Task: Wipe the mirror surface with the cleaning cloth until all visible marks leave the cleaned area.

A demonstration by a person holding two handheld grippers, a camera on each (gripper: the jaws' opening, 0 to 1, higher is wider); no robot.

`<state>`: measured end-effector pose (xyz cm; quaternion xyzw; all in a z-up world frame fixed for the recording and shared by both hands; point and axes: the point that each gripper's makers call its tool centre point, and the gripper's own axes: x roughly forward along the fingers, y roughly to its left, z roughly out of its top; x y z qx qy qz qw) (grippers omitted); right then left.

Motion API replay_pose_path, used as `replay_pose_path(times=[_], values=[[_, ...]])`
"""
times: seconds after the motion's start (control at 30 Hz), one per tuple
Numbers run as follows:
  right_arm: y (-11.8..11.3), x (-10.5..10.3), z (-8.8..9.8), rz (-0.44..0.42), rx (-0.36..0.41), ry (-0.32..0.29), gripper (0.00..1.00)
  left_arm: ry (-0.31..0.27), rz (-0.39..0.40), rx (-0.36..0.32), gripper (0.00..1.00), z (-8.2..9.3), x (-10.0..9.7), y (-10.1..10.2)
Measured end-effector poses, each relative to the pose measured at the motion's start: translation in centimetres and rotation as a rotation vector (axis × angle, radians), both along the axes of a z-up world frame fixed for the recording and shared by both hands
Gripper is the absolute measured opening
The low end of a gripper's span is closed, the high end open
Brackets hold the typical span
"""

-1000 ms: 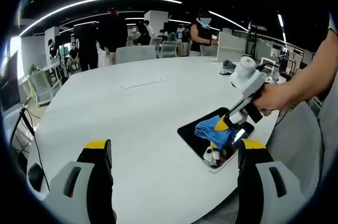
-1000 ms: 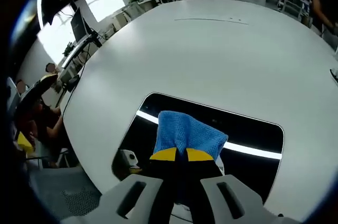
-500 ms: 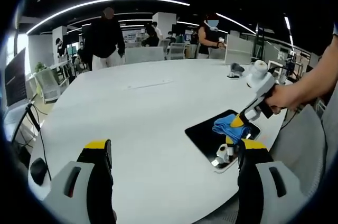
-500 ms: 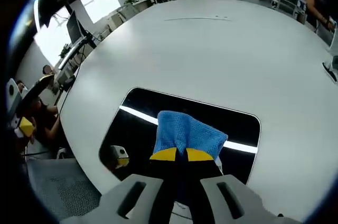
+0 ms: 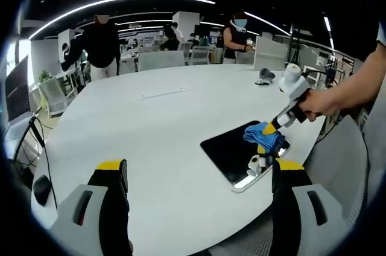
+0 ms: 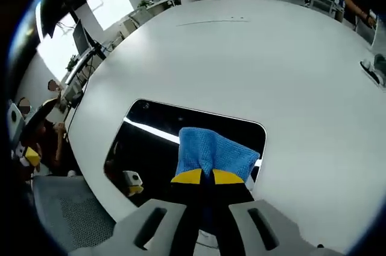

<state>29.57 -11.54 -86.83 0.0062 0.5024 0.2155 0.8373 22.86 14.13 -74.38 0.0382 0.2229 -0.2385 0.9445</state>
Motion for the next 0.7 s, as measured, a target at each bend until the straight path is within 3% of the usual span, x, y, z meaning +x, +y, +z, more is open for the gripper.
replay_pose_path(times=[0.3,0.6,0.7], values=[[-2.3,-0.2,0.0,-0.044,-0.014,0.016,0.0,0.006,0.031,0.002,0.99,-0.1,1.2,1.8],[-3.1,-0.5,0.1,-0.064,-0.035,0.014,0.0,0.016,-0.013,0.029,0.99,-0.1,1.9,1.4],[-2.9,-0.4,-0.1,-0.03,-0.064,-0.014,0.0,0.02,-0.024,0.032,0.99,-0.4,2.0,1.1]])
